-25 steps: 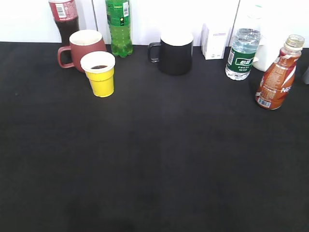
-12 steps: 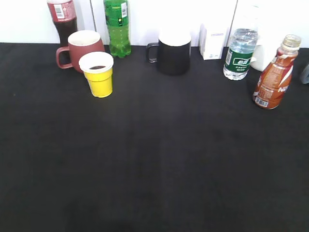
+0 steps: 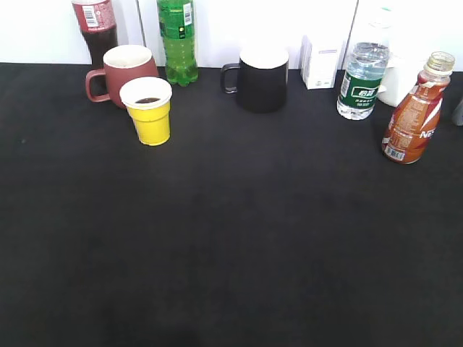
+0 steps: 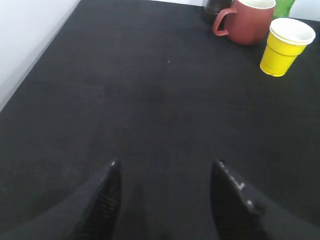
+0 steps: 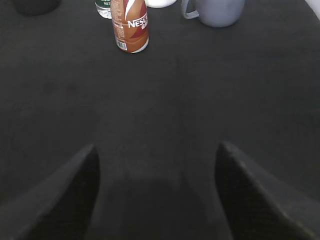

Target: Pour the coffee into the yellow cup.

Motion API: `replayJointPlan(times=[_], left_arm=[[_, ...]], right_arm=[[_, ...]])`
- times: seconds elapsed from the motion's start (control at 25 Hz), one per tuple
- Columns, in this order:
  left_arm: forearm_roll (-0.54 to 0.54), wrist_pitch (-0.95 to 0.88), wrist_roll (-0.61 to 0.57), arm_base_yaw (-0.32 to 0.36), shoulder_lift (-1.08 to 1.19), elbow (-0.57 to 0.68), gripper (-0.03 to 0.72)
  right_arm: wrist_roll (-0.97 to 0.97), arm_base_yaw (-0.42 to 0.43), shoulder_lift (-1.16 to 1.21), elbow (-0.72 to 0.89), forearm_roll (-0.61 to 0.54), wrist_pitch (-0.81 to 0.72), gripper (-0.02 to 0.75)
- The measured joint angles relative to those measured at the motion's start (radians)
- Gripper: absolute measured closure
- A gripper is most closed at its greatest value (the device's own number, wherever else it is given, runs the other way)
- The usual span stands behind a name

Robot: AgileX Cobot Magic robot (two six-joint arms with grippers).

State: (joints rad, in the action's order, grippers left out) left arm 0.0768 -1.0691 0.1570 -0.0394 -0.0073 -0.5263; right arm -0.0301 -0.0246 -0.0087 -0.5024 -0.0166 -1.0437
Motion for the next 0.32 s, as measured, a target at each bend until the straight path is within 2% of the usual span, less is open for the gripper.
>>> replayJointPlan(times=[0.32], left_arm=[[0.000,0.000,0.000,0.000,0.000,0.000,0.253]], right_arm=[[0.000,0.000,0.000,0.000,0.000,0.000,0.178]])
